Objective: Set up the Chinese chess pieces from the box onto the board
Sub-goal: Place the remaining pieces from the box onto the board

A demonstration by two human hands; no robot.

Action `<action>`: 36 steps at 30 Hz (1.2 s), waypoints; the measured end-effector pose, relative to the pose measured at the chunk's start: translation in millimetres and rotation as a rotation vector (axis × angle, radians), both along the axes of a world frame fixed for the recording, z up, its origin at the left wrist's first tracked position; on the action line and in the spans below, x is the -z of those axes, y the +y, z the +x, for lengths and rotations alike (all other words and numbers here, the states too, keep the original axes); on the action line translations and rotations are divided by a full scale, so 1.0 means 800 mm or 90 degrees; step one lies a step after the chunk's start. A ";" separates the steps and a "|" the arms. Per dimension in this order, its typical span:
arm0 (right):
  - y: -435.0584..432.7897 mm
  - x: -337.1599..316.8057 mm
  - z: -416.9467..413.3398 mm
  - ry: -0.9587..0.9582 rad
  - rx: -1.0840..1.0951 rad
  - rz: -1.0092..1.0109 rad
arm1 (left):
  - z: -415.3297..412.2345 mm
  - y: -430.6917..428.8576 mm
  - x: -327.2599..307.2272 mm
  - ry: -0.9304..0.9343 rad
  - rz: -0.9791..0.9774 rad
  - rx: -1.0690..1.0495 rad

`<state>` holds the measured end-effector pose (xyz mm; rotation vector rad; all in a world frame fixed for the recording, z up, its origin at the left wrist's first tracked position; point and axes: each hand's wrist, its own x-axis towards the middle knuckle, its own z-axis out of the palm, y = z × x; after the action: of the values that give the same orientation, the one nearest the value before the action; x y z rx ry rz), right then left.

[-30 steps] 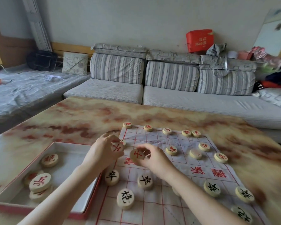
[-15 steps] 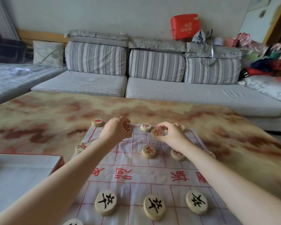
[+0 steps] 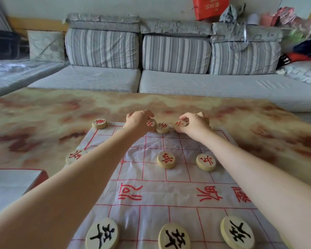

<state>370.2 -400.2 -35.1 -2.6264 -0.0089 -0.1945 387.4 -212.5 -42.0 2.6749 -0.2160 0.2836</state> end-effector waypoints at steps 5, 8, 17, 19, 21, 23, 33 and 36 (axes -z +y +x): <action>0.001 0.008 -0.004 -0.004 -0.018 -0.007 | -0.001 0.006 0.009 -0.002 0.008 -0.017; 0.001 0.013 -0.008 -0.003 -0.036 -0.030 | -0.003 0.005 0.010 -0.007 0.045 -0.021; 0.011 0.008 -0.038 -0.111 -0.063 -0.008 | -0.020 0.007 0.005 -0.065 0.014 -0.016; 0.018 0.006 -0.054 -0.126 -0.078 -0.001 | -0.038 0.010 -0.004 -0.081 -0.007 -0.010; 0.030 0.002 -0.074 -0.125 -0.100 0.006 | -0.061 0.015 -0.016 -0.083 -0.032 -0.004; 0.044 -0.004 -0.095 -0.115 -0.132 0.017 | -0.088 0.025 -0.027 -0.075 -0.054 0.007; 0.144 -0.047 -0.208 0.033 -0.270 0.084 | -0.237 0.116 -0.064 -0.017 -0.190 -0.016; 0.178 -0.053 -0.244 0.052 -0.318 0.103 | -0.276 0.162 -0.064 0.005 -0.192 -0.061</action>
<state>174.7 -257.4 7.0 -2.3810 -0.5881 0.0838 166.7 -83.0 8.9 2.3906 -0.0381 0.3093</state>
